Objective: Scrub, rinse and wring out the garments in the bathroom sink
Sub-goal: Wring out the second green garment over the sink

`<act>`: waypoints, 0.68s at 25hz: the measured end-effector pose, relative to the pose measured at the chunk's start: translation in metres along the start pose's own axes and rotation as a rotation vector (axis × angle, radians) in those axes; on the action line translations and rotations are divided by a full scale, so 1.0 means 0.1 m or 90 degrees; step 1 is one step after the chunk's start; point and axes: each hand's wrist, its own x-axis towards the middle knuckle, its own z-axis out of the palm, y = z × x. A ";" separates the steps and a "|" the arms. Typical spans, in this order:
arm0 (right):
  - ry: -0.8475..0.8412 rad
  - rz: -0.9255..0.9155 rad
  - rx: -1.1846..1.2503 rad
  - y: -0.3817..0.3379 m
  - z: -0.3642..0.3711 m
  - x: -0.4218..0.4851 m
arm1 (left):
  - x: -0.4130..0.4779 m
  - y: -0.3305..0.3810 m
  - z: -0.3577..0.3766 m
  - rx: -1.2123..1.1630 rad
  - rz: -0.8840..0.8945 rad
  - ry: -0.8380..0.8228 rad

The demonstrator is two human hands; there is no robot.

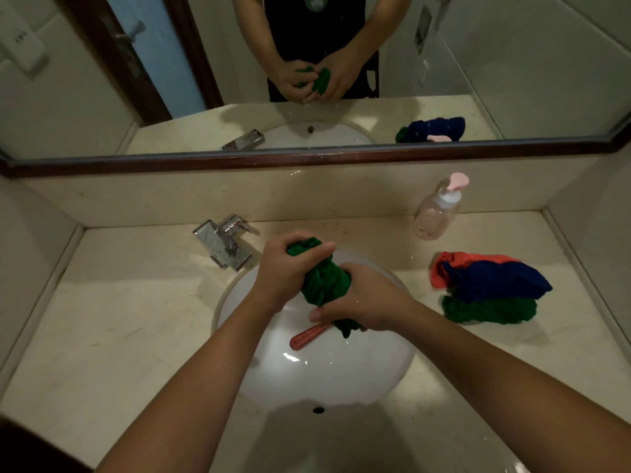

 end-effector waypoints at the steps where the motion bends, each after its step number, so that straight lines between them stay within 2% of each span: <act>1: 0.025 -0.006 -0.029 -0.02 0.02 0.01 | 0.01 0.00 0.02 0.013 -0.016 0.039; 3: 0.043 -0.031 0.002 -0.02 0.01 0.01 | 0.02 0.01 0.02 -0.006 -0.052 0.083; 6: 0.025 -0.052 0.161 0.00 0.00 -0.02 | 0.00 0.01 0.00 -0.022 -0.085 0.059; 9: 0.032 -0.040 0.229 0.04 0.02 -0.03 | -0.06 -0.04 -0.03 -0.011 -0.087 0.034; 10: 0.021 -0.033 0.250 0.07 0.02 -0.01 | -0.06 -0.06 -0.08 -0.032 -0.094 -0.004; 12: -0.029 -0.006 0.330 0.11 0.01 0.01 | -0.04 -0.08 -0.22 -0.073 -0.119 -0.148; 14: -0.096 0.020 0.402 0.17 -0.02 0.03 | 0.00 -0.07 -0.37 -0.033 -0.126 -0.275; 15: -0.127 0.025 0.427 0.20 -0.04 0.03 | 0.02 -0.07 -0.41 -0.015 -0.121 -0.303; 17: -0.178 0.018 0.462 0.21 -0.05 0.02 | 0.02 -0.07 -0.42 -0.009 -0.080 -0.270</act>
